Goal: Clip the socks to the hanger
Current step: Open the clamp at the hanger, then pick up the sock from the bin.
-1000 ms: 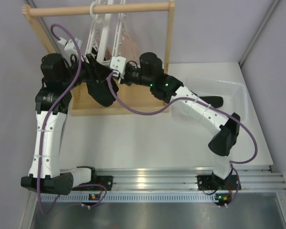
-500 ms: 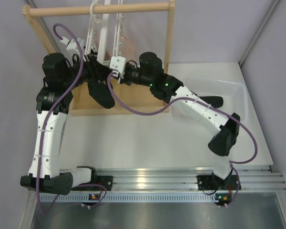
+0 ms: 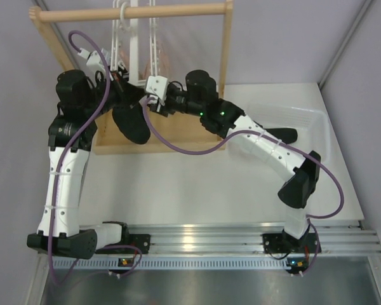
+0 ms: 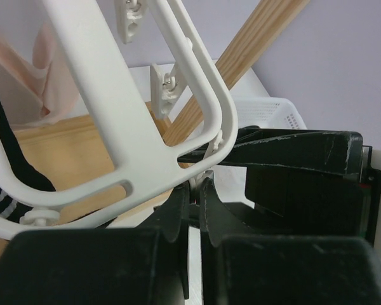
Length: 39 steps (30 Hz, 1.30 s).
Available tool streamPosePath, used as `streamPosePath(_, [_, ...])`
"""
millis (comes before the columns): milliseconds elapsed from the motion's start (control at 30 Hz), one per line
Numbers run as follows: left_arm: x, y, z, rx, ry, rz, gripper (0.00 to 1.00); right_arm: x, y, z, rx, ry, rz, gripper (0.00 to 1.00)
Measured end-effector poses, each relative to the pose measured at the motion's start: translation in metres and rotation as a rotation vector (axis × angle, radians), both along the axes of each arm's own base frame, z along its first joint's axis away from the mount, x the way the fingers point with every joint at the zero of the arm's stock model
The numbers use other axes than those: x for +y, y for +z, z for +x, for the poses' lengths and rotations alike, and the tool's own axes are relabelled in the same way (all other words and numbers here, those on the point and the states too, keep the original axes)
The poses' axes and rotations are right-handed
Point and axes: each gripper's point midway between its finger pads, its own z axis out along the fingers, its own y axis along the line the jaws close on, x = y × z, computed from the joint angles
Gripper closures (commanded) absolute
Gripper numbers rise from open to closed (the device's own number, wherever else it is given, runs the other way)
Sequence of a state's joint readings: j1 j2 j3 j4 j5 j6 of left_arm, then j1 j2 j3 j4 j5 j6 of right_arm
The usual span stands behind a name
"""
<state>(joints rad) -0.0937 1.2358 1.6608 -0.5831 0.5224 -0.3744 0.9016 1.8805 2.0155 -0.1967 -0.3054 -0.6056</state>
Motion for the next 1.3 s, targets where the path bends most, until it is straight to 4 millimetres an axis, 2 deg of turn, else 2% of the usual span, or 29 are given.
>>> streamPosePath(67, [0.001, -0.001, 0.001, 0.007, 0.008, -0.006, 1.00, -0.002, -0.002, -0.002, 0.001, 0.003, -0.004, 0.37])
streamPosePath(133, [0.001, -0.001, 0.002, 0.012, 0.009, -0.014, 1.00, -0.007, -0.006, -0.004, 0.012, -0.001, -0.015, 0.32])
streamPosePath(267, [0.000, 0.000, 0.002, 0.015, 0.009, -0.022, 1.00, -0.024, -0.016, -0.004, 0.050, -0.017, -0.033, 0.10])
streamPosePath(400, [-0.001, 0.001, 0.001, 0.020, 0.005, -0.034, 1.00, -0.054, -0.023, 0.001, 0.116, -0.045, -0.035, 0.07])
streamPosePath(567, [-0.004, 0.002, 0.002, 0.012, -0.012, -0.046, 1.00, -0.112, -0.031, 0.017, 0.255, -0.092, -0.018, 0.00])
streamPosePath(733, [-0.006, -0.002, 0.004, 0.014, -0.026, -0.058, 1.00, -0.173, -0.054, 0.024, 0.432, -0.119, -0.022, 0.00])
streamPosePath(800, [-0.007, -0.002, 0.005, 0.011, -0.028, -0.061, 1.00, -0.197, -0.069, 0.025, 0.501, -0.125, -0.035, 0.06])
streamPosePath(967, [-0.008, -0.002, 0.005, 0.008, -0.035, -0.068, 1.00, -0.275, -0.124, 0.045, 0.669, -0.288, -0.078, 0.21])
streamPosePath(1100, [-0.009, -0.003, 0.006, 0.004, -0.040, -0.070, 1.00, -0.329, -0.165, 0.060, 0.761, -0.460, -0.092, 0.31])
streamPosePath(1200, [-0.009, -0.003, 0.007, 0.004, -0.043, -0.075, 1.00, -0.358, -0.193, 0.072, 0.791, -0.559, -0.133, 0.40])
streamPosePath(1300, [-0.010, -0.004, 0.008, 0.004, -0.044, -0.079, 1.00, -0.370, -0.226, 0.092, 0.810, -0.600, -0.204, 0.43])
